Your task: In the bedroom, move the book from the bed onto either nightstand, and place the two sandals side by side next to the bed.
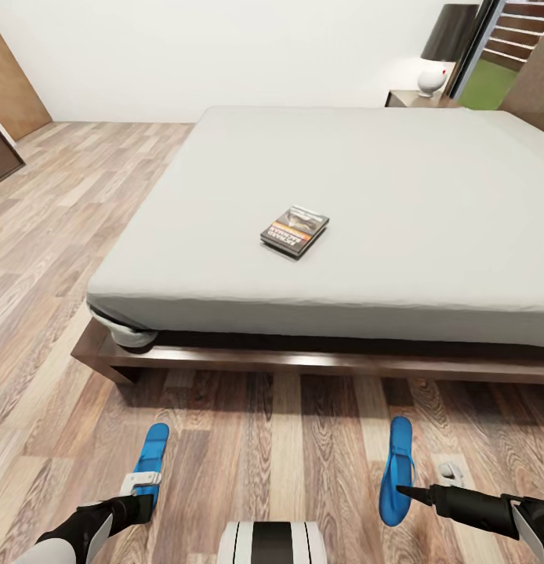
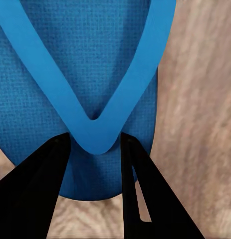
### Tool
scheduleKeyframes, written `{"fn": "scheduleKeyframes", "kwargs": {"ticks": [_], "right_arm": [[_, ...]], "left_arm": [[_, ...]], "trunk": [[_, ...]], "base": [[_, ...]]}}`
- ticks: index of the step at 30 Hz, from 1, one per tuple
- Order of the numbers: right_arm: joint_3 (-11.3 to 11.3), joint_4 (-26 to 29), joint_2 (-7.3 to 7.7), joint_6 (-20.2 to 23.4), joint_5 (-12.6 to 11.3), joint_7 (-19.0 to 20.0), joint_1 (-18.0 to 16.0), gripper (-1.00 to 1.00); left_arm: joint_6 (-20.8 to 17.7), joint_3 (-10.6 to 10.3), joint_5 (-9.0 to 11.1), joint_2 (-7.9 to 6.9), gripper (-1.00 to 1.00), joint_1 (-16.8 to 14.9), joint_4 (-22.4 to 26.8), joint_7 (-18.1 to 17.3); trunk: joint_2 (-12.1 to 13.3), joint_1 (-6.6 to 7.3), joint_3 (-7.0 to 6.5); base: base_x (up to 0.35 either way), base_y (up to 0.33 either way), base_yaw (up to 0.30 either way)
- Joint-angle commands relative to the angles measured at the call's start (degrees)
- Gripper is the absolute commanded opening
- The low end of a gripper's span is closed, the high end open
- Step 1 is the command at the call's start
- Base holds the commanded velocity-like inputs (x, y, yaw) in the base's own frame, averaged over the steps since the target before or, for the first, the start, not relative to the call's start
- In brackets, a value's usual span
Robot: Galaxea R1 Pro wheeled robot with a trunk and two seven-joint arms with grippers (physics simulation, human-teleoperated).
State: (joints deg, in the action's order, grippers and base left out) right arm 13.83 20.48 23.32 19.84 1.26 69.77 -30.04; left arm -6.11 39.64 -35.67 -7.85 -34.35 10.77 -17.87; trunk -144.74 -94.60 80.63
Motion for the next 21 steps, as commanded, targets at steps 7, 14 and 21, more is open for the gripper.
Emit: {"fn": "scheduleKeyframes", "kwargs": {"ticks": [7, 14, 21], "right_arm": [[0.3, 0.0, -0.07, 0.8, 0.1, 0.7, 0.0, -1.0], [0.3, 0.0, -0.12, 0.8, 0.1, 0.7, 0.0, -1.0], [0.3, 0.0, -0.12, 0.7, 0.1, 0.6, 0.0, -1.0]], "left_arm": [[-0.3, 0.5, -0.3, 0.03, -1.0, 0.0, 0.1, -0.4], [-0.3, 0.6, -0.2, 0.03, -1.0, 0.0, 0.1, -0.4], [-0.3, 0.6, -0.2, 0.03, -1.0, 0.0, 0.1, -0.4]], "trunk": [[0.0, 0.01, 0.04], [0.0, 0.01, 0.04], [0.0, 0.01, 0.04]], "base": [[0.001, 0.0, 0.0], [0.117, 0.0, 0.0], [0.167, 0.0, 0.0]]}}
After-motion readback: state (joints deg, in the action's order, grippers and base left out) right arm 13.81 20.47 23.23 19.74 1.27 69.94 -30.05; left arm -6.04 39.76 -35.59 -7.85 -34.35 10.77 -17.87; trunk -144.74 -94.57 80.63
